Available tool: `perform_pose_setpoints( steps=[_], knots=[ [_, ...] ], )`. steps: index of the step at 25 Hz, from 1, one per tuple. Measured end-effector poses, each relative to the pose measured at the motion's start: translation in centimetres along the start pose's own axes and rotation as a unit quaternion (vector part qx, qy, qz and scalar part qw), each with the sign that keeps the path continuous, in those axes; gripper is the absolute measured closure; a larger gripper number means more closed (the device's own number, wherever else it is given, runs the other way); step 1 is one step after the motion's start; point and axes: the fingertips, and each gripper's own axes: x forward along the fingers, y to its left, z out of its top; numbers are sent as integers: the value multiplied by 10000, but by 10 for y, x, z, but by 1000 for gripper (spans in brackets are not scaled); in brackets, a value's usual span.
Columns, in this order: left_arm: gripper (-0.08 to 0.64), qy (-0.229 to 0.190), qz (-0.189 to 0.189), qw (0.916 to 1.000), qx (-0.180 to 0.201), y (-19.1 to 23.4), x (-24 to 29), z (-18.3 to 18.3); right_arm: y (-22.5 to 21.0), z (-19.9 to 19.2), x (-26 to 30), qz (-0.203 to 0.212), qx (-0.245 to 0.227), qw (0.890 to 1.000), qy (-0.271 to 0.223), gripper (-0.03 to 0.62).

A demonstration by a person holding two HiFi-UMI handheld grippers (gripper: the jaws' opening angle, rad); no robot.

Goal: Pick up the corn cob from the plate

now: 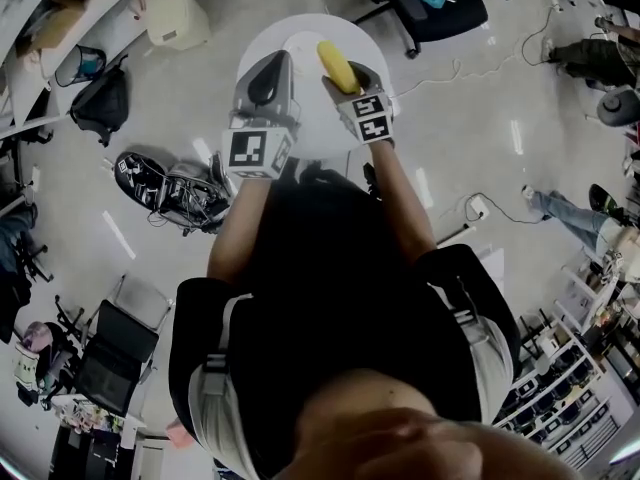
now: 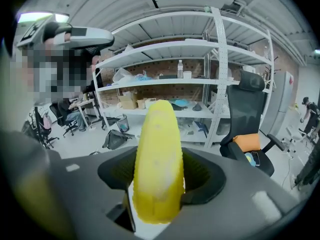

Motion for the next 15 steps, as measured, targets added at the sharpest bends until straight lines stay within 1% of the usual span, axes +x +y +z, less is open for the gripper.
perform_pose_setpoints(
  steps=[5, 15],
  knots=[
    [560, -76, -133, 9999, 58, -12, -4, 6, 6, 10, -16, -6, 16, 9998, -194, 328],
    [560, -68, -163, 9997, 188, -21, -13, 4, 15, 30, -41, 5, -100, 9987, -498, 328]
  ],
)
